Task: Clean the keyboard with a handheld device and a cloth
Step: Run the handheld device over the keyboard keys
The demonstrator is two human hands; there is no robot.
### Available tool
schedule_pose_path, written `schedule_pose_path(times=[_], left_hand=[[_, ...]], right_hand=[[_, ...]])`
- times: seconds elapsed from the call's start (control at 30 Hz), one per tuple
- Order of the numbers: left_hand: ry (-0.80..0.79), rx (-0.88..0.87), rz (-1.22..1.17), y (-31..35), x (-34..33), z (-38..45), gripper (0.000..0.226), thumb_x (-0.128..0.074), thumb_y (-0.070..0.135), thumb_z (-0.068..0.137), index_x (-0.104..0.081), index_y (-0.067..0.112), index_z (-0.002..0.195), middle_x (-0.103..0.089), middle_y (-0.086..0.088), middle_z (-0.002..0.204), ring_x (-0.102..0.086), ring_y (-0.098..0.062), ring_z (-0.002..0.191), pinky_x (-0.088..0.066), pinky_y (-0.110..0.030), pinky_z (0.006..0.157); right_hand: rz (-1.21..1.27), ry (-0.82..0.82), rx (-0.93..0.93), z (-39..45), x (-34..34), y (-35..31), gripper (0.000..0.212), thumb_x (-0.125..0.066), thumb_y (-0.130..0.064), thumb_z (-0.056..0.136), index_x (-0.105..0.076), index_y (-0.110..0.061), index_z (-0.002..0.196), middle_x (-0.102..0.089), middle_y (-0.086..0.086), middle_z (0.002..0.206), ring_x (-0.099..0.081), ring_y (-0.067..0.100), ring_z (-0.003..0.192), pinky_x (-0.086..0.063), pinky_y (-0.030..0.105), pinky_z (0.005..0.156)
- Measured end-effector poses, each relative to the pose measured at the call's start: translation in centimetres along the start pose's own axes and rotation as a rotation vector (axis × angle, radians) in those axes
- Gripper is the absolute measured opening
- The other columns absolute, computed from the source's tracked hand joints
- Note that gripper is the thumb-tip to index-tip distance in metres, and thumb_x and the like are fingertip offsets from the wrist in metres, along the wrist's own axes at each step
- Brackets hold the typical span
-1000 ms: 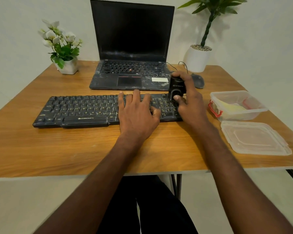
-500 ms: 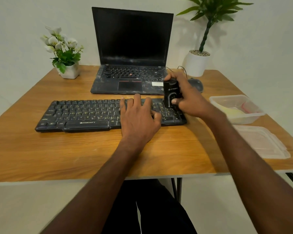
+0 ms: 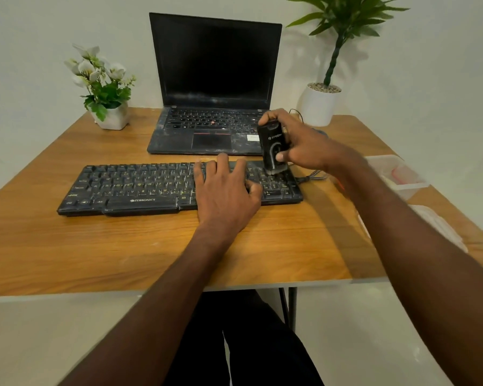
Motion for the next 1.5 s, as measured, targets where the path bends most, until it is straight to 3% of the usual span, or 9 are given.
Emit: schedule_pose_path(times=[0.3, 0.47, 0.63, 0.73, 0.9, 1.03, 1.2, 1.4, 1.5], left_hand=[[0.013, 0.002, -0.005, -0.2, -0.3, 0.0, 0.036, -0.048, 0.045, 0.097, -0.059, 0.022, 0.123, -0.054, -0.009, 0.127, -0.053, -0.03, 0.121, -0.028, -0.061, 0.122], [0.025, 0.0, -0.029, -0.3, -0.5, 0.1, 0.035, -0.049, 0.045, 0.096, -0.058, 0.021, 0.121, -0.053, -0.01, 0.123, -0.053, -0.03, 0.116, -0.043, -0.055, 0.107], [0.018, 0.002, -0.019, -0.3, -0.6, 0.1, 0.036, -0.047, 0.046, 0.097, -0.057, 0.021, 0.121, -0.052, -0.01, 0.126, -0.052, -0.03, 0.118, -0.042, -0.058, 0.108], [0.022, -0.005, -0.017, -0.3, -0.6, 0.0, 0.037, -0.046, 0.046, 0.097, -0.057, 0.021, 0.123, -0.053, -0.01, 0.126, -0.053, -0.03, 0.119, -0.038, -0.058, 0.112], [0.027, 0.0, -0.023, -0.3, -0.4, -0.1, 0.037, -0.046, 0.045, 0.097, -0.059, 0.02, 0.121, -0.054, -0.011, 0.124, -0.054, -0.032, 0.118, -0.04, -0.058, 0.11], [0.022, 0.006, -0.012, -0.3, -0.4, 0.0, 0.039, -0.044, 0.045, 0.097, -0.058, 0.02, 0.123, -0.053, -0.011, 0.125, -0.053, -0.031, 0.118, -0.04, -0.057, 0.111], [0.032, 0.006, -0.018, -0.4, -0.6, -0.2, 0.036, -0.045, 0.043, 0.097, -0.059, 0.019, 0.12, -0.052, -0.011, 0.123, -0.053, -0.031, 0.115, -0.04, -0.055, 0.11], [0.027, -0.001, -0.013, -0.3, -0.4, 0.0, 0.037, -0.045, 0.044, 0.098, -0.059, 0.019, 0.121, -0.053, -0.011, 0.124, -0.053, -0.03, 0.117, -0.039, -0.056, 0.111], [0.022, -0.006, -0.023, -0.3, -0.4, -0.1, 0.036, -0.045, 0.043, 0.099, -0.059, 0.019, 0.121, -0.053, -0.012, 0.125, -0.054, -0.031, 0.117, -0.04, -0.056, 0.112]], right_hand=[[-0.077, -0.047, -0.096, -2.3, 2.7, 1.1, 0.08, -0.06, 0.019, 0.084, -0.041, -0.04, 0.134, -0.051, 0.007, 0.134, -0.061, 0.025, 0.118, -0.063, 0.044, 0.083], [-0.146, 0.244, 0.021, -3.4, 0.2, 1.8, 0.081, -0.065, 0.016, 0.081, -0.038, -0.041, 0.132, -0.05, 0.006, 0.135, -0.063, 0.022, 0.114, -0.065, 0.035, 0.072], [-0.005, -0.007, -0.079, -5.3, 2.2, 1.8, 0.08, -0.061, 0.019, 0.085, -0.04, -0.04, 0.135, -0.049, 0.007, 0.133, -0.062, 0.023, 0.115, -0.063, 0.037, 0.077], [-0.036, 0.214, -0.029, -4.7, 1.4, 1.2, 0.082, -0.062, 0.017, 0.083, -0.04, -0.044, 0.133, -0.051, 0.005, 0.134, -0.06, 0.023, 0.118, -0.064, 0.039, 0.078], [-0.075, 0.167, 0.0, -4.8, -0.2, 1.1, 0.077, -0.059, 0.019, 0.085, -0.038, -0.03, 0.141, -0.044, 0.003, 0.133, -0.054, -0.001, 0.11, -0.055, 0.01, 0.071], [-0.159, -0.192, -0.121, -4.9, 2.4, -0.1, 0.08, -0.06, 0.016, 0.086, -0.039, -0.041, 0.139, -0.049, 0.005, 0.132, -0.061, 0.021, 0.113, -0.064, 0.033, 0.075], [-0.148, 0.176, 0.033, -5.1, 0.5, -0.1, 0.08, -0.063, 0.017, 0.082, -0.04, -0.039, 0.134, -0.049, -0.001, 0.132, -0.061, 0.022, 0.116, -0.065, 0.038, 0.076], [-0.012, -0.122, -0.108, -6.5, 2.0, 0.6, 0.077, -0.06, 0.021, 0.082, -0.042, -0.036, 0.132, -0.05, 0.006, 0.132, -0.061, 0.026, 0.118, -0.064, 0.045, 0.082], [-0.064, 0.061, -0.047, -5.9, 1.9, -0.4, 0.078, -0.063, 0.019, 0.082, -0.041, -0.036, 0.132, -0.053, 0.003, 0.13, -0.063, 0.023, 0.115, -0.065, 0.04, 0.077]])
Point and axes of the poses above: each hand's wrist, its own z-axis towards the middle knuckle, its own x-axis out of the back of the hand, y = z × x, the point moved 2 cm from there along z, towards the middle knuckle
